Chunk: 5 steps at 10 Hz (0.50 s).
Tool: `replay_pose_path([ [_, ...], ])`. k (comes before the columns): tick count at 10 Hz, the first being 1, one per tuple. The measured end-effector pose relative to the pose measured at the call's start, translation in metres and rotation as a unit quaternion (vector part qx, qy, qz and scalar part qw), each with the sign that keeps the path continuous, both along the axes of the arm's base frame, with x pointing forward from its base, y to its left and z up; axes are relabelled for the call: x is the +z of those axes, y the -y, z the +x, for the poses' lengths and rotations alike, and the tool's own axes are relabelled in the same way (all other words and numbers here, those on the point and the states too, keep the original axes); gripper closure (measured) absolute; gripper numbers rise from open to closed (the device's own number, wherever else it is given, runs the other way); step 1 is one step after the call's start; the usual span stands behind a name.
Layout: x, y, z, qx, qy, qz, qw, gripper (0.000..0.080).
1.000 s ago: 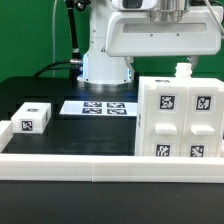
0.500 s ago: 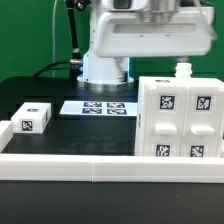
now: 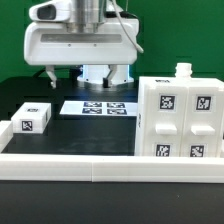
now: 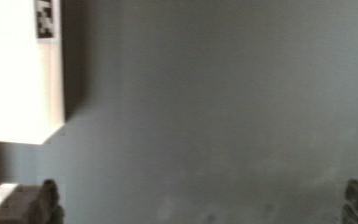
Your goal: Assemble cabinet
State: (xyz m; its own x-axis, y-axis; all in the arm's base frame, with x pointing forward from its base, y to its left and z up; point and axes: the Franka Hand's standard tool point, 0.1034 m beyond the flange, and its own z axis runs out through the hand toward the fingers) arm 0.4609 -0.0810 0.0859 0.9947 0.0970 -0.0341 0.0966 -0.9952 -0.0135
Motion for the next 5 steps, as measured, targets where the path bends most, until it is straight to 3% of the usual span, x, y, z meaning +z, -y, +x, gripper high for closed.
replay_pose_path([
  [3,0.000,0.022,-0.004,0.001,0.000,-0.002,1.000,0.0002],
  [5,-0.007,0.051,-0.013,0.000,0.000,-0.010,1.000,0.0002],
])
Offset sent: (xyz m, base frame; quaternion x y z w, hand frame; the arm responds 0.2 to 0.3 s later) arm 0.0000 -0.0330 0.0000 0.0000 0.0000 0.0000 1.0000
